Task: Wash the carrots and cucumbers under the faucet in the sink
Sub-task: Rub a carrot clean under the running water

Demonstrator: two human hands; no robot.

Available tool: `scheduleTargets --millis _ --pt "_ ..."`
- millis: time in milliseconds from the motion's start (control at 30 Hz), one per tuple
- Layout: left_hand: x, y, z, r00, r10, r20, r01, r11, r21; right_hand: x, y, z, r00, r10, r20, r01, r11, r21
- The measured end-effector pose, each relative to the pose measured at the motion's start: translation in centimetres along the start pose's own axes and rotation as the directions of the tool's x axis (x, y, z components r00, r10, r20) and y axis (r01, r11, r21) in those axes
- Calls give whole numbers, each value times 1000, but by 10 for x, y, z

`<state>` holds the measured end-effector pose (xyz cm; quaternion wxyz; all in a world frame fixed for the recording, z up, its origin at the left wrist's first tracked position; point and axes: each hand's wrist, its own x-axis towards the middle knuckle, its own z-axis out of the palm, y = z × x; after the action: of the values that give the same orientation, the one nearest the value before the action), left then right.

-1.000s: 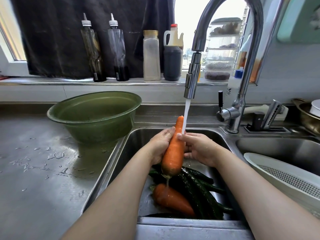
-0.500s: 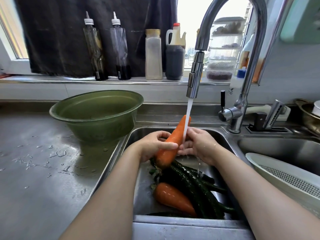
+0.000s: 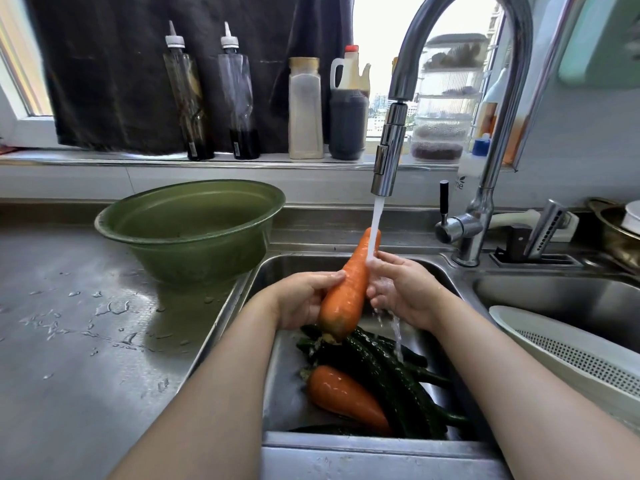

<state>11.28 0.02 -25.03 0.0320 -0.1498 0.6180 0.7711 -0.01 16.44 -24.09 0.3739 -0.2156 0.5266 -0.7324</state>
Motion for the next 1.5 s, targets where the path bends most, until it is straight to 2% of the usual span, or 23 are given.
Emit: scheduleTargets --millis 200,500,700,1067,1133,1233,1400,1500 --pt "4 2 13 990 33 138 -27 998 -50 12 2 -11 993 -35 -111 35 999 1" --pt "14 -1 37 989 102 103 -95 993 -71 23 5 -21 979 -93 -182 88 995 -37" --pt "13 1 44 981 141 133 -127 986 -110 25 5 -22 969 -126 -214 121 992 -35" --pt "17 0 33 989 74 127 -44 973 -228 28 5 -24 967 -122 -223 116 992 -38" --pt "16 1 32 995 42 90 -21 976 -219 29 6 -24 968 -105 -229 105 994 -14" --pt "15 0 28 999 24 29 -21 994 -110 27 7 -19 972 -77 -221 74 997 -22" --pt "10 4 17 999 -35 -15 31 977 -213 16 5 -9 994 -34 -106 28 998 -56" --pt "13 -4 7 995 -70 -70 60 989 -139 10 4 -4 1000 -8 -9 7 999 -44"
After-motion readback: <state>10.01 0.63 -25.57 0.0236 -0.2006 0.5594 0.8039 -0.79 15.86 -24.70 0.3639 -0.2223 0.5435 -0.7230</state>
